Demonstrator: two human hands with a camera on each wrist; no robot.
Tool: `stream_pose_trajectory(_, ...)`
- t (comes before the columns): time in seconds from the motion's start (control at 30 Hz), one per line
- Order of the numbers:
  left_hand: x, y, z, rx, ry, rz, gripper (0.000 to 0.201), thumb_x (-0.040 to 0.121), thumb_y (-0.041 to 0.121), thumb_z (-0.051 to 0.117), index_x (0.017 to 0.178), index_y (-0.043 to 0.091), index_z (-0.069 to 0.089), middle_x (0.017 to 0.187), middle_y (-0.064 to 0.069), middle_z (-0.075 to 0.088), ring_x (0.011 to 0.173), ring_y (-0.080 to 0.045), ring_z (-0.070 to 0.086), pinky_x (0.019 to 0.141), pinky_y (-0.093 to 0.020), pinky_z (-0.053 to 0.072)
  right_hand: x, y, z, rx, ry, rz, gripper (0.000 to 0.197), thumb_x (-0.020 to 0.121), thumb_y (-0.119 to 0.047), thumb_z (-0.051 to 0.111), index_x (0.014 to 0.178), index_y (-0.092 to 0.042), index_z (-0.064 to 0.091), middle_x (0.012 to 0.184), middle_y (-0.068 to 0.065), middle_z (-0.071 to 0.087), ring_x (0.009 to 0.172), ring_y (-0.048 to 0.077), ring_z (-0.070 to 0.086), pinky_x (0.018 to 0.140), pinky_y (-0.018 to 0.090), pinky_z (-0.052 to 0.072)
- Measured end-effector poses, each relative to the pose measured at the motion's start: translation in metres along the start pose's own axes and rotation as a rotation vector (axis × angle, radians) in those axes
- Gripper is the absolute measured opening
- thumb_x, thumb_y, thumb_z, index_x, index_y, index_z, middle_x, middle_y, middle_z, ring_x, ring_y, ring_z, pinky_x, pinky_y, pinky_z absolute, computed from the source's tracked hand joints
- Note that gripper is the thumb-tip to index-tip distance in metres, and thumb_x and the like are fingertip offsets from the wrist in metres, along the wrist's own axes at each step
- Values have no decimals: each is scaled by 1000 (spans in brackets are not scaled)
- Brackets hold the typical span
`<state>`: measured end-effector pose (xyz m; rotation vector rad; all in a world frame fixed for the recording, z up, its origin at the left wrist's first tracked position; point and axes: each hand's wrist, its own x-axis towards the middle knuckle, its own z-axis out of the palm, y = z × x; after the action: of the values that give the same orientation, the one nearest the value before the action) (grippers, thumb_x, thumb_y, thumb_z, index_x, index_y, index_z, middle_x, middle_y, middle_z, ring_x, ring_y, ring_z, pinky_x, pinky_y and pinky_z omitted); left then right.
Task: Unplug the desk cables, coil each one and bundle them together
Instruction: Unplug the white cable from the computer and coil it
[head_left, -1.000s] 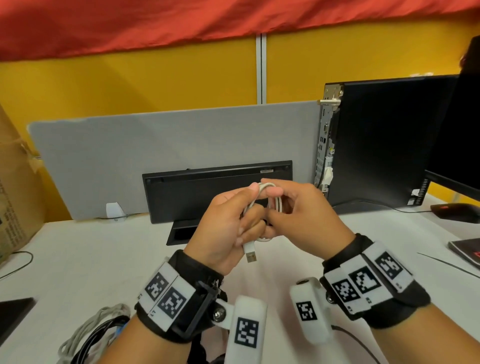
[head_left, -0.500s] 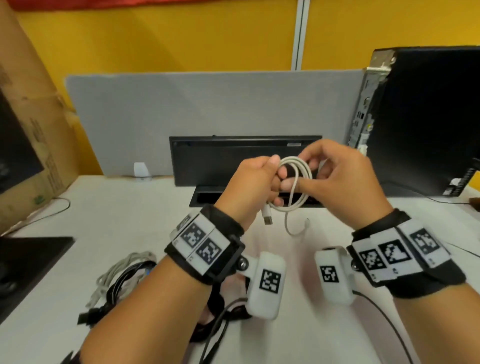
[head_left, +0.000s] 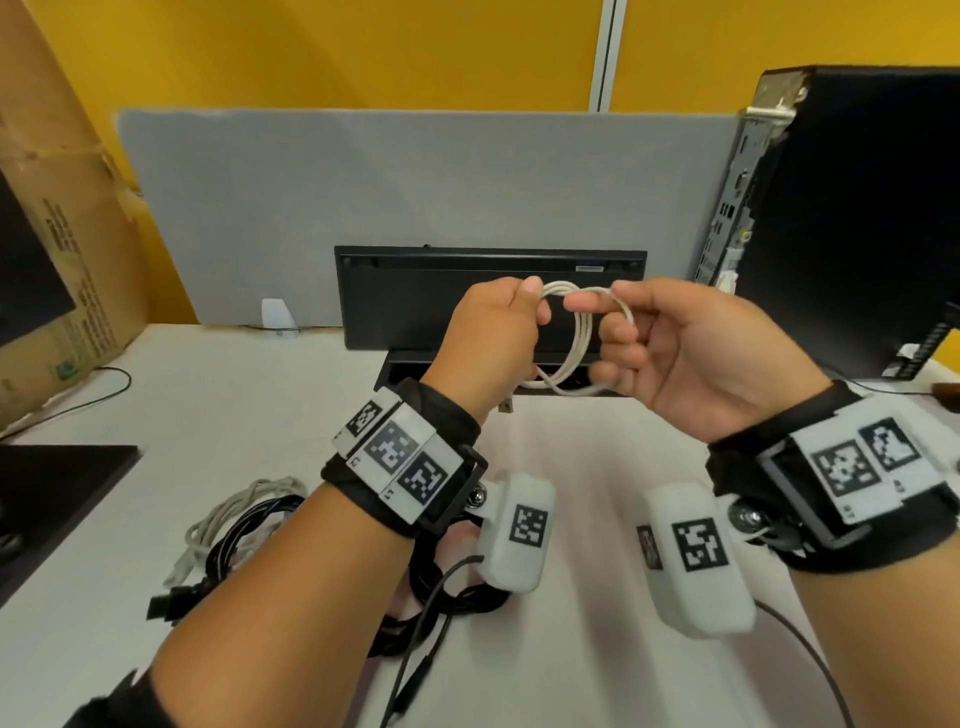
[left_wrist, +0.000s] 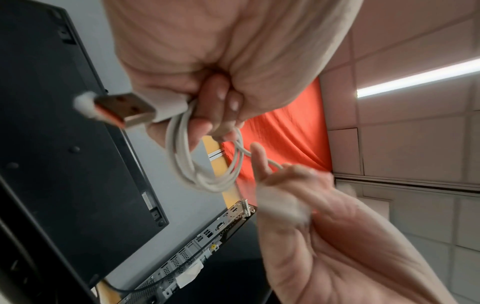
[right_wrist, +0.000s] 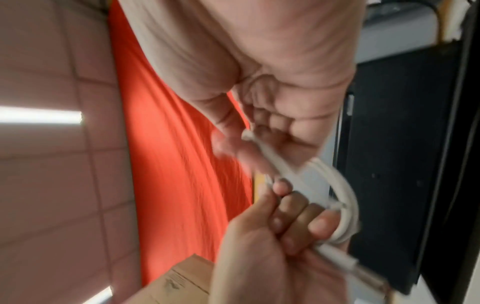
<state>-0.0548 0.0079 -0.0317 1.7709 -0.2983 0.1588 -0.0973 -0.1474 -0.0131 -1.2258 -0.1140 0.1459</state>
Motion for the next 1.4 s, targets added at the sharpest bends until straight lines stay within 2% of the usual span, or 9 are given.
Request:
stream_pose_trajectory(0.1,0,2,-1,45,2,7,39,103,26,37,69,16,53,58,-1,43,48,-15,44,58,-31,45,1,1,-4,-207,95,-86,29,98,-19,48,103,0,70,55,-3,41,42,8,25,37,18,23)
stream_pose_trajectory(0.27,-5,3,2,155,-1,46,40,103,24,37,66,18,51,59,2,44,54,-15,45,65,-35,46,-4,-3,-14,-1120,323,-496,17,91,-27,62,82,-26,76,51,-16,54,47,0,48,51,13,40)
stream_pose_trajectory(0.37,-6,2,5,347,-38,85,39,104,23,35,72,12,54,64,0,48,59,-14,46,63,-30,41,-4,-4,-19,-1538,387,-529,13,90,-33,62,86,-37,74,74,-17,65,77,10,55,68,30,45)
stream_pose_trajectory(0.53,-5,2,6,487,-11,85,41,104,25,35,83,2,60,72,-7,54,64,-18,49,63,-29,40,6,3,-24,-1774,326,-625,14,91,-28,63,91,-31,76,82,-9,62,87,19,41,75,36,32)
stream_pose_trajectory(0.73,-9,7,1,-240,-112,-98,38,105,25,37,72,11,50,55,0,30,45,-13,26,47,-26,31,14,12,-25,-1545,408,-742,14,87,-18,68,97,-23,78,82,-5,55,89,20,45,77,27,25)
stream_pose_trajectory(0.83,-11,8,0,-416,-168,-109,38,106,24,34,73,10,48,55,1,24,45,-11,19,44,-24,26,13,14,-23,-1336,396,-760,15,88,-13,68,100,-16,77,81,0,68,78,15,59,74,23,40)
stream_pose_trajectory(0.97,-10,8,-1,-528,-193,-104,38,106,25,33,74,11,48,53,4,26,45,-10,17,42,-23,27,13,18,-21,-1028,389,-632,16,88,-17,68,101,-16,77,84,-1,73,76,12,69,79,35,58)
stream_pose_trajectory(1.23,-9,6,-1,-569,-160,-72,37,106,27,33,77,11,47,52,5,28,44,-9,19,43,-23,30,5,19,-1,-300,226,-430,16,91,1,59,100,5,72,87,21,74,81,31,73,75,34,60)
stream_pose_trajectory(1.4,-7,4,-1,-538,-114,-62,37,106,27,32,77,11,47,55,2,26,43,-9,21,44,-24,31,-2,11,7,-155,152,-380,20,87,1,63,105,7,69,91,27,72,83,37,72,72,33,59)
